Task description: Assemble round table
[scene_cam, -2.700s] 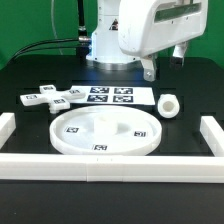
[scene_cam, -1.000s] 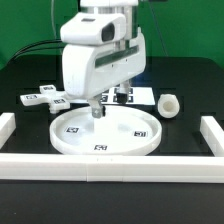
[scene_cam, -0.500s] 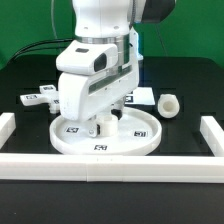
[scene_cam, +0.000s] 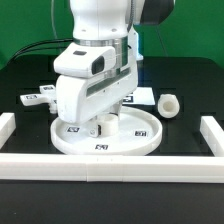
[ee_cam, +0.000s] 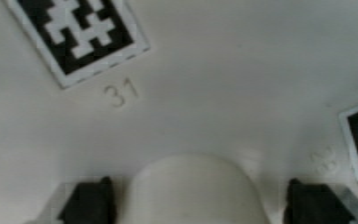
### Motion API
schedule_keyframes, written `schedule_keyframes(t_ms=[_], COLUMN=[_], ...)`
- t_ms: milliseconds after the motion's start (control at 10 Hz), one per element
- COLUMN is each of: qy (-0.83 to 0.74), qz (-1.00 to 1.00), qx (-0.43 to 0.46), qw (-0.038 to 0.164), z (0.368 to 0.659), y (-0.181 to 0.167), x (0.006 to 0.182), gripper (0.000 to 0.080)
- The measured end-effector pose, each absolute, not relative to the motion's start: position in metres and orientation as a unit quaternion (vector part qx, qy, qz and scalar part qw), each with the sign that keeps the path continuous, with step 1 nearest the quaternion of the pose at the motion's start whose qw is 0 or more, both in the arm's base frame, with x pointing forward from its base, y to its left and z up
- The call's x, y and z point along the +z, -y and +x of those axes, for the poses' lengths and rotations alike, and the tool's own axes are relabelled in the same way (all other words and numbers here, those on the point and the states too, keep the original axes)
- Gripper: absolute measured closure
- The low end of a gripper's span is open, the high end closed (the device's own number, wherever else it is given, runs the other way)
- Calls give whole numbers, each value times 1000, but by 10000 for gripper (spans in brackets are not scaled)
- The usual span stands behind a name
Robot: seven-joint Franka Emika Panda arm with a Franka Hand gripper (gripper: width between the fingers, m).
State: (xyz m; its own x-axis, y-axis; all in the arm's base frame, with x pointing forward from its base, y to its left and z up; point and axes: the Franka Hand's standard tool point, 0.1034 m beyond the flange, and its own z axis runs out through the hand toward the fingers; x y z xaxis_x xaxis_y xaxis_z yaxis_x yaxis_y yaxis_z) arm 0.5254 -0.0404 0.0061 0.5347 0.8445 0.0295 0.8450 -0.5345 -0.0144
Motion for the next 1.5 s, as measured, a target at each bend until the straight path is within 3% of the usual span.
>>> schedule_keyframes(t_ms=[600, 1200, 1500], qy=[483, 502, 498], qz=[-876, -864, -866], qx=[-9, -25, -15], qw=[14, 22, 23], z=[526, 558, 562], y=[39, -30, -34], x=[6, 6, 7], gripper=[396, 393, 393])
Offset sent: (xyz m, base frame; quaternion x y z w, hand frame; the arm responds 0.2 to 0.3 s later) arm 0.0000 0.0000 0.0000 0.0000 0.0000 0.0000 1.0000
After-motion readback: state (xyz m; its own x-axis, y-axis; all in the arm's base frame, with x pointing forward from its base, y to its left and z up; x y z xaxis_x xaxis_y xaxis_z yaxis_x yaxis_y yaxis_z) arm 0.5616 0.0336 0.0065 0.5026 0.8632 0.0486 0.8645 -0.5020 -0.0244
